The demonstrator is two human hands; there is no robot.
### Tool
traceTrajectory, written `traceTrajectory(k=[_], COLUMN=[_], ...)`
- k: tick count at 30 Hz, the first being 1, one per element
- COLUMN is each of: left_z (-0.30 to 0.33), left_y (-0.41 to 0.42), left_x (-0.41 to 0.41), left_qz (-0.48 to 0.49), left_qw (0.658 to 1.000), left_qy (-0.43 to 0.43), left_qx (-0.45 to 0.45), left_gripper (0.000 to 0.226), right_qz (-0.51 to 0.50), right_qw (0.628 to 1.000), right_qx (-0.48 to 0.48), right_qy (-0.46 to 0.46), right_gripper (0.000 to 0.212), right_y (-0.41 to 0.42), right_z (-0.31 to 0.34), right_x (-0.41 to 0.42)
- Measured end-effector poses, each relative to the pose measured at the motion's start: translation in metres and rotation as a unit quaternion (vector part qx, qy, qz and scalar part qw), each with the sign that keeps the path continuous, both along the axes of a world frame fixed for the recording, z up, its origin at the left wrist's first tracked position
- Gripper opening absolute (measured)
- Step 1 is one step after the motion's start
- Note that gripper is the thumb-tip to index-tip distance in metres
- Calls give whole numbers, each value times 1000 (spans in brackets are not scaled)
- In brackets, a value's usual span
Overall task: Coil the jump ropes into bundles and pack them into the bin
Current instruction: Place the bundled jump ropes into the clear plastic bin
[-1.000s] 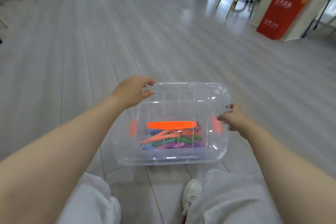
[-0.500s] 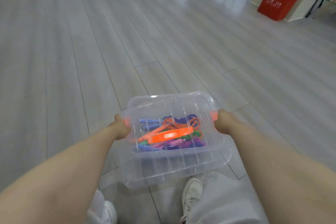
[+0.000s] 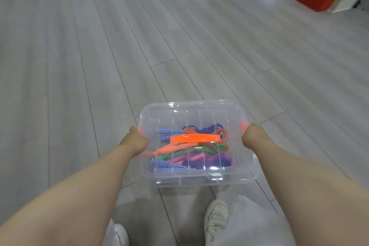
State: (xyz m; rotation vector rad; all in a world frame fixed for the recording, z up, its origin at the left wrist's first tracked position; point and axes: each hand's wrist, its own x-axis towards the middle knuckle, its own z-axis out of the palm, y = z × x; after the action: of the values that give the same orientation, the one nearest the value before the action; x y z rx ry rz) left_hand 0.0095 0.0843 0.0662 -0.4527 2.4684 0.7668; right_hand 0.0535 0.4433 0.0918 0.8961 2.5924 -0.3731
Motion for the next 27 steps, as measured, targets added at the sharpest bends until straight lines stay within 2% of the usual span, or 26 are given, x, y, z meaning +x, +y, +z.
traceTrajectory(k=[6, 15, 19, 24, 27], left_z=[-7, -8, -8, -8, -13], left_y=[-4, -16, -15, -8, -13], left_x=[2, 3, 7, 7, 7], left_qz=[-6, 87, 79, 82, 137], left_qw=[999, 994, 991, 991, 982], left_qy=[40, 21, -4, -14, -61], left_qx=[17, 60, 105, 109, 116], left_gripper=[31, 63, 62, 66, 77], right_qz=[-12, -11, -19, -37, -113], right_qw=[999, 989, 986, 988, 982], right_qx=[-21, -139, -153, -141, -146], right_qy=[36, 48, 59, 56, 47], right_gripper=[31, 52, 48, 58, 71], right_y=[10, 14, 21, 24, 25], right_z=[-9, -9, -13, -19, -24], right_x=[-2, -1, 7, 6, 7])
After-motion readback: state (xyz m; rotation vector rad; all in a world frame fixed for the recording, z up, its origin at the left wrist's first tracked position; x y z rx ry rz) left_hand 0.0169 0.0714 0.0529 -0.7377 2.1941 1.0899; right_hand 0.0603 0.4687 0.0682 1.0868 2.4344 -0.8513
